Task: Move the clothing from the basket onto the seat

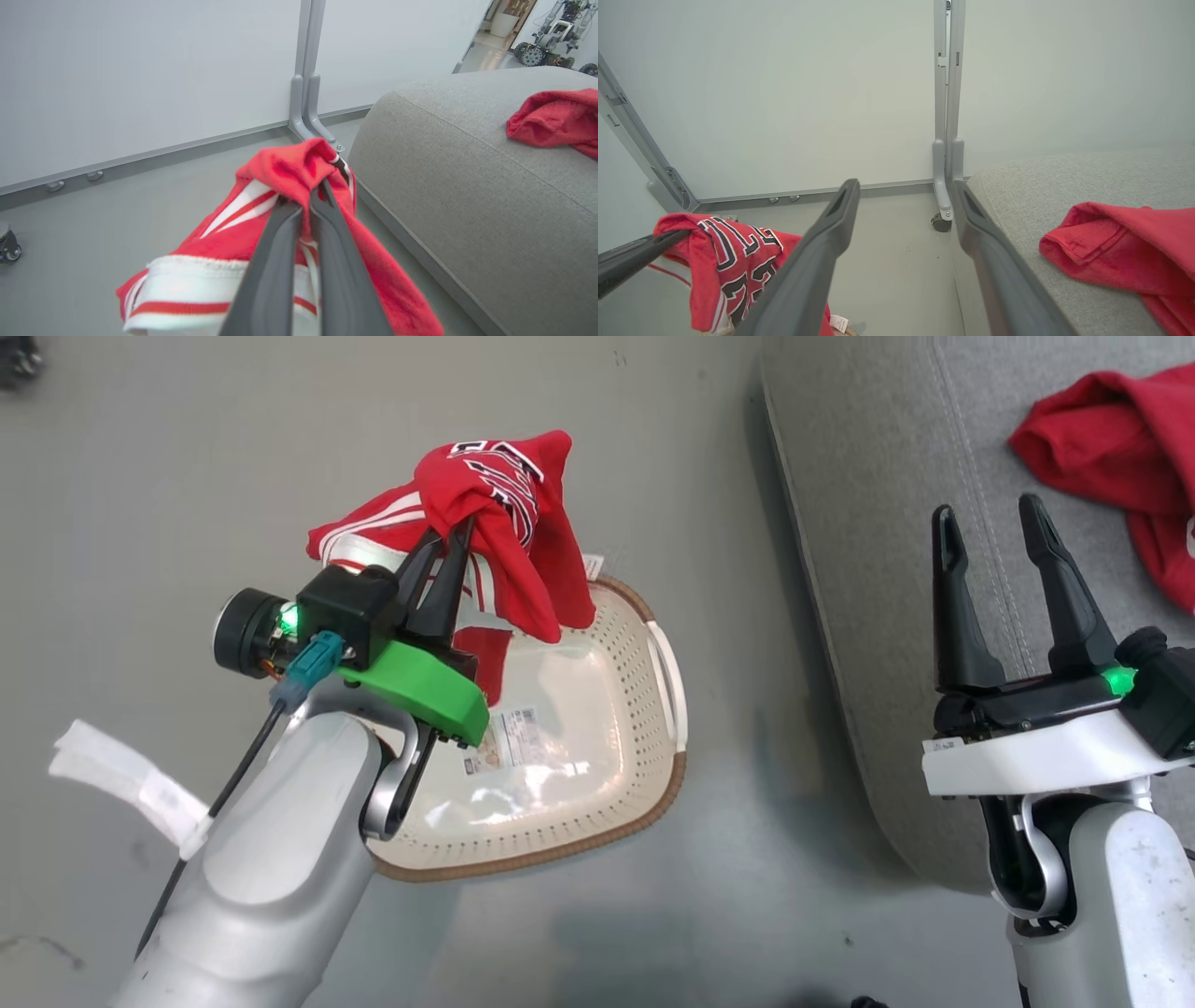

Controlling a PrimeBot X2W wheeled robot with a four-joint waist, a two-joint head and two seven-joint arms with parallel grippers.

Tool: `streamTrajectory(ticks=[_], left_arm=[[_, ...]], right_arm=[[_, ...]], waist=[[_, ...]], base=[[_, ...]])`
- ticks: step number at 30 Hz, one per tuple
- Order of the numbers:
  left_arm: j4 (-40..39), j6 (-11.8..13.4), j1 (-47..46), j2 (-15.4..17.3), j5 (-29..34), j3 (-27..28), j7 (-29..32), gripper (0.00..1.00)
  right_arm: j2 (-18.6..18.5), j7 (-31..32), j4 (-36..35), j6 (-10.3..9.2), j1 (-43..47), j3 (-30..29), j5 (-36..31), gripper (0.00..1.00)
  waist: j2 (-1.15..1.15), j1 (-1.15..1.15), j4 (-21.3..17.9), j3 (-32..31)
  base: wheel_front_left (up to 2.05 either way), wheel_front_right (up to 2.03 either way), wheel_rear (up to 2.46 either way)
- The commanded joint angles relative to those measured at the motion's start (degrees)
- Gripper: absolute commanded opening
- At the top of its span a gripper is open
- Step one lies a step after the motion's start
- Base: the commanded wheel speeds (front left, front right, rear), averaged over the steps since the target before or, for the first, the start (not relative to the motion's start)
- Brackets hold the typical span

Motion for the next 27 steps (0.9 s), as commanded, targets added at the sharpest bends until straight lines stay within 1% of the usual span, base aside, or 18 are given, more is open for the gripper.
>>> streamTrajectory(ticks=[1,10,15,19,27], left_arm=[[-1.6,0.4,1.4,0.4,0.8,0.7,-0.2,0.00],[-13.3,1.5,7.2,1.9,2.2,5.5,-0.2,0.00],[-18.6,0.9,10.4,3.7,2.2,7.0,-0.2,0.00],[-22.2,0.9,13.2,5.2,1.6,7.3,-0.1,0.00],[-28.2,2.1,19.8,7.1,0.0,6.7,1.9,0.00]], right_arm=[[-0.1,0.5,-0.3,-0.02,1.1,-0.3,-0.5,1.00],[-0.1,3.7,-1.6,-0.03,4.4,-0.6,-1.6,1.00],[-0.1,4.9,-1.6,-0.02,6.6,0.0,-1.3,1.00],[-0.1,5.7,-1.3,-0.02,8.5,0.5,-0.9,1.00],[-0.1,7.6,-1.4,-0.02,12.4,1.7,-0.3,1.00]], waist=[[0.00,0.01,3.4,-4.5],[0.00,0.01,6.2,-11.5],[0.00,0.01,6.9,-15.2],[0.00,0.01,7.1,-18.4],[0.00,0.01,6.8,-24.3]], base=[[0.00,0.00,0.00],[0.00,0.00,0.00],[0.00,0.00,0.00],[0.00,0.00,0.00],[0.00,0.00,0.00]])
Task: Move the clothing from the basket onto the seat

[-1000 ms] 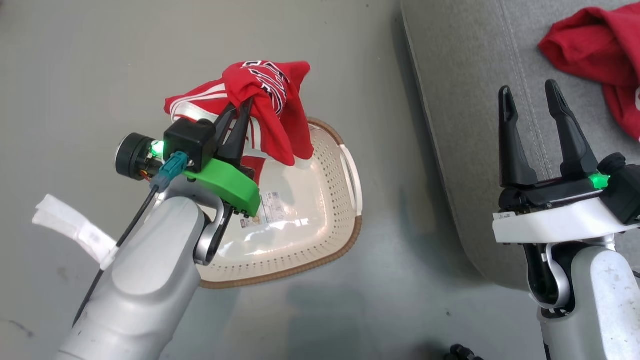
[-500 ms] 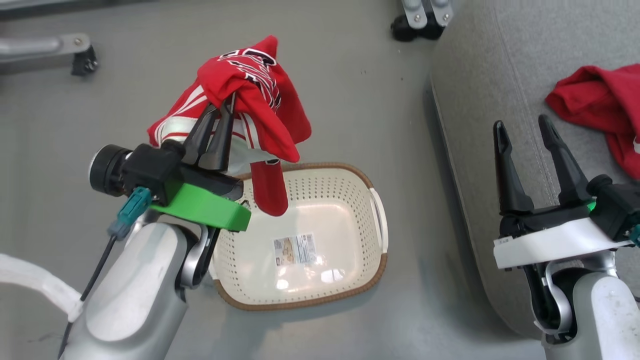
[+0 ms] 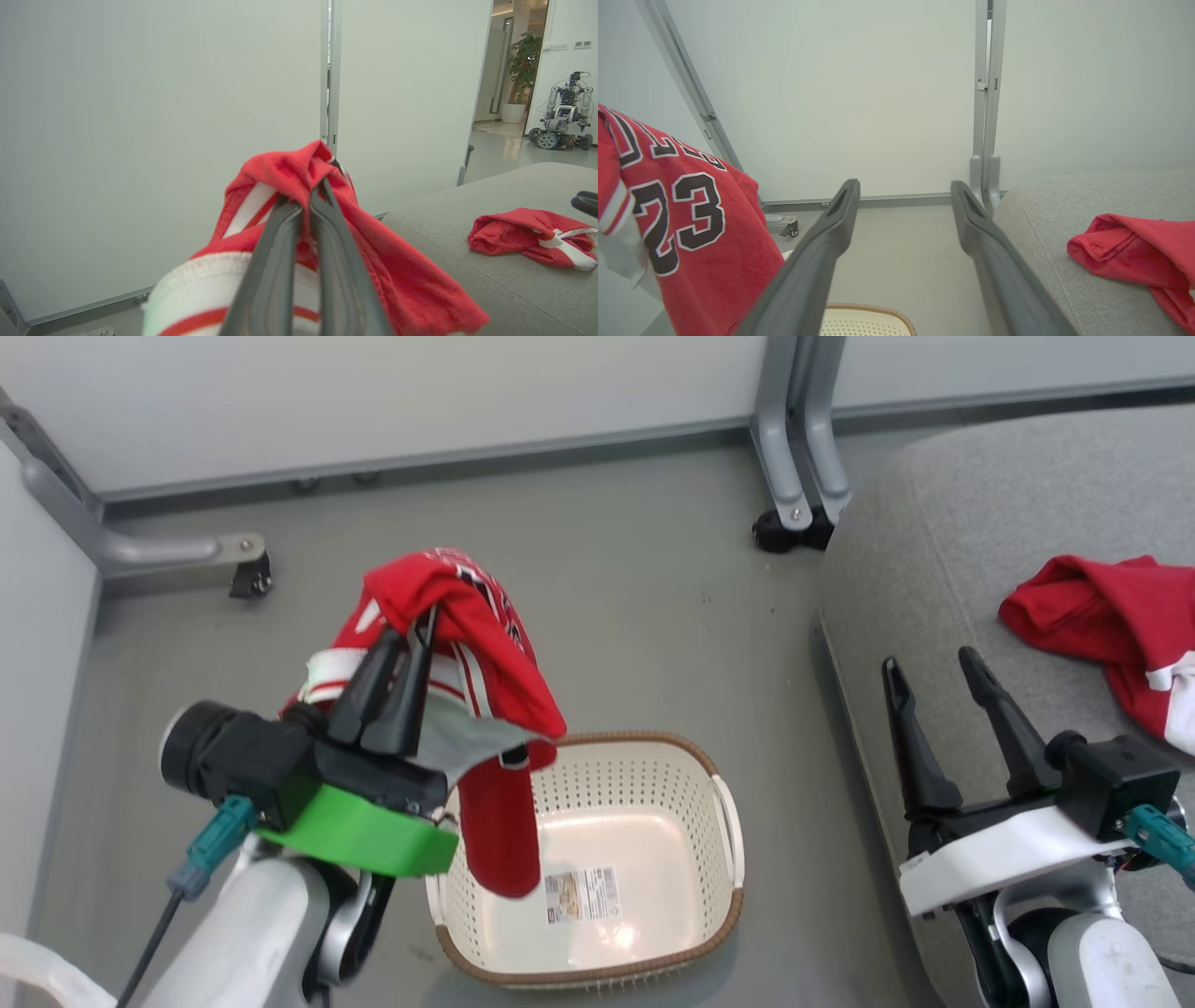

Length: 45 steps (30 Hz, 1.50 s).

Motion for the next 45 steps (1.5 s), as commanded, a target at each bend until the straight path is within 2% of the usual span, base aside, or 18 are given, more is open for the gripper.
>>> streamTrajectory(ticks=[1,15,35,39,45], left_arm=[[-1.0,0.4,1.9,0.5,-0.4,-0.3,0.3,0.00],[-6.1,1.9,8.9,1.3,-1.7,-2.6,2.4,0.00],[-7.4,2.1,9.4,1.2,-2.6,-3.5,2.2,0.00],[-7.4,1.9,8.9,1.2,-2.7,-3.7,2.1,0.00],[-7.1,1.5,7.7,0.6,-2.6,-4.1,1.8,0.00]], right_arm=[[-0.1,0.5,-0.2,-0.02,1.2,0.2,0.2,1.00],[-0.2,3.0,-1.8,-0.02,5.7,1.4,1.3,1.00],[-0.1,4.0,-1.6,-0.02,5.1,3.4,2.3,1.00],[-0.2,4.5,-0.9,-0.02,3.7,6.9,3.3,1.00],[-0.5,4.7,3.1,-0.02,-0.5,18.6,6.9,1.00]], waist=[[0.00,0.01,0.1,-3.8],[0.00,0.01,0.1,-8.0],[0.00,0.01,0.5,-8.7],[0.00,0.01,0.9,-8.4],[0.00,0.01,2.0,-7.5]], base=[[0.00,0.00,0.00],[0.00,0.00,0.00],[0.00,0.00,0.00],[0.00,0.00,0.00],[0.00,0.00,0.00]])
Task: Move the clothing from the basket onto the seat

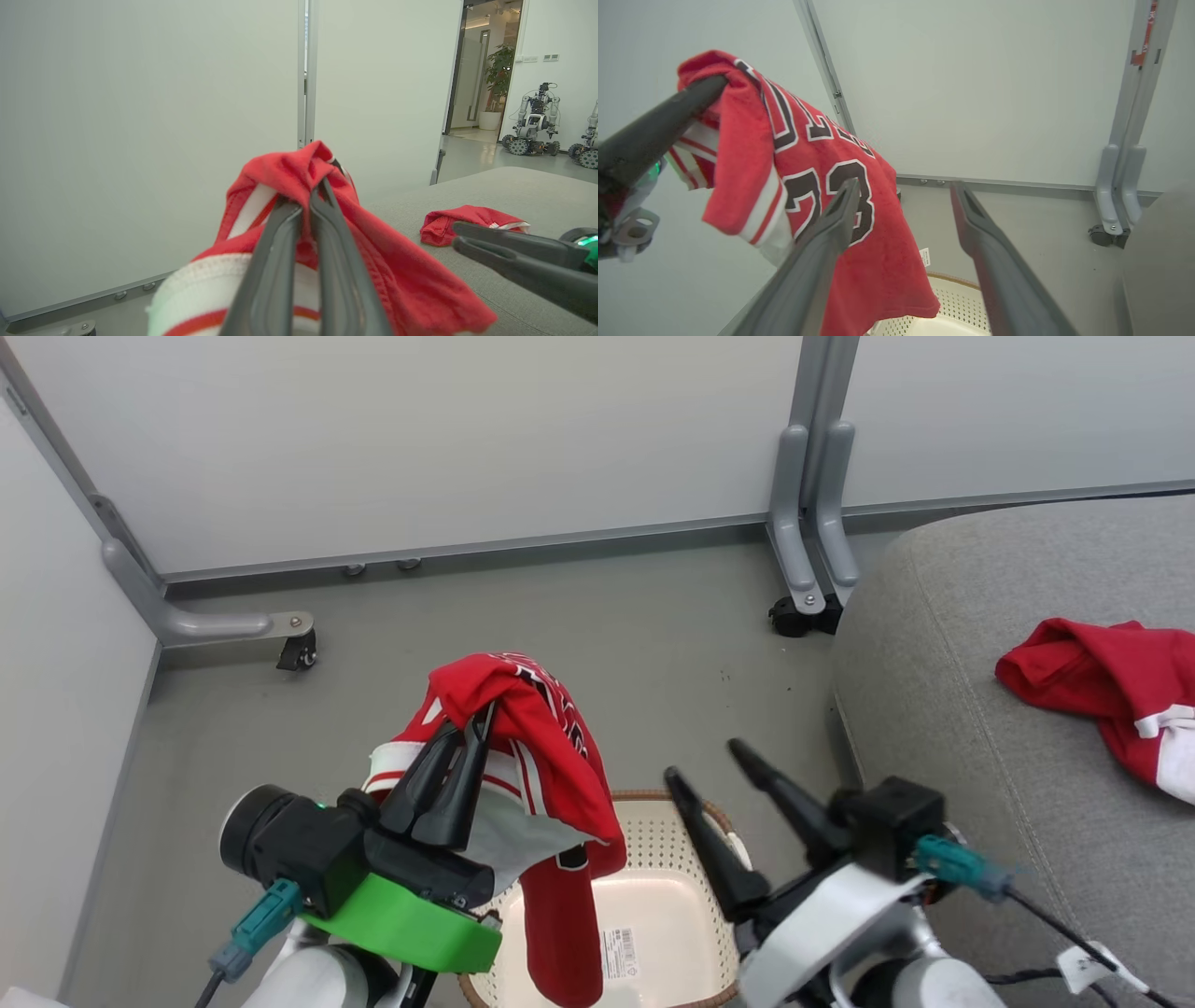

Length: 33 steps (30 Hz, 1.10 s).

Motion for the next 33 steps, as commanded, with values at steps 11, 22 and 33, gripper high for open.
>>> streamTrajectory(ticks=[11,22,33], left_arm=[[1.7,-1.6,-3.2,-1.5,0.0,-1.5,-1.3,0.00],[2.1,-2.6,-4.6,-2.8,0.0,-2.8,-1.9,0.00],[2.5,-2.8,-4.9,-3.7,0.7,-3.3,-2.9,0.13]], right_arm=[[0.0,-2.7,13.3,-0.02,-10.4,14.4,5.6,1.00],[0.3,-8.3,26.9,-0.02,-20.1,18.6,9.5,0.00],[0.3,-13.8,30.8,-0.02,-23.5,17.4,10.0,0.00]], waist=[[0.00,0.00,3.0,1.9],[0.00,0.00,4.5,2.7],[0.00,0.00,4.8,3.5]], base=[[0.00,0.00,0.00],[0.00,0.00,0.00],[0.00,0.00,0.00]])
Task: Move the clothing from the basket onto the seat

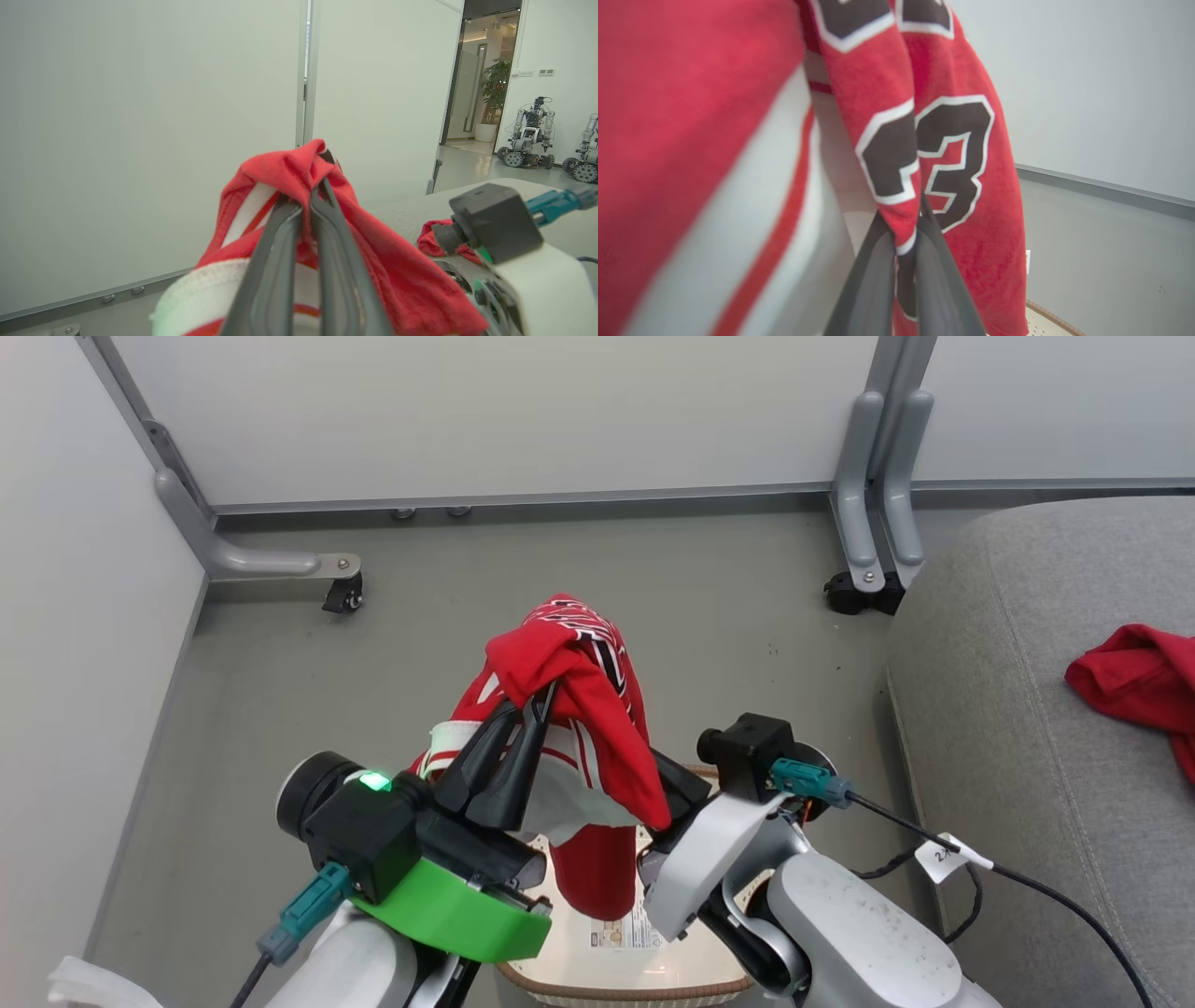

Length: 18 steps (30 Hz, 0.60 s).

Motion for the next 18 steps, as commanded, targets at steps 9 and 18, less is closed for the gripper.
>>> streamTrajectory(ticks=[9,18], left_arm=[[0.1,1.2,0.7,1.1,1.8,-0.7,0.7,1.00],[2.2,0.2,1.5,2.8,3.7,-4.3,3.4,1.00]], right_arm=[[-1.2,-2.4,0.8,-0.02,-2.6,-6.5,-1.4,0.00],[-4.8,-1.8,0.9,-0.02,-3.6,-14.6,-3.1,0.00]], waist=[[0.00,0.00,-2.2,0.0],[0.00,0.00,-4.8,0.5]], base=[[0.00,0.00,0.00],[0.00,0.00,0.00]])
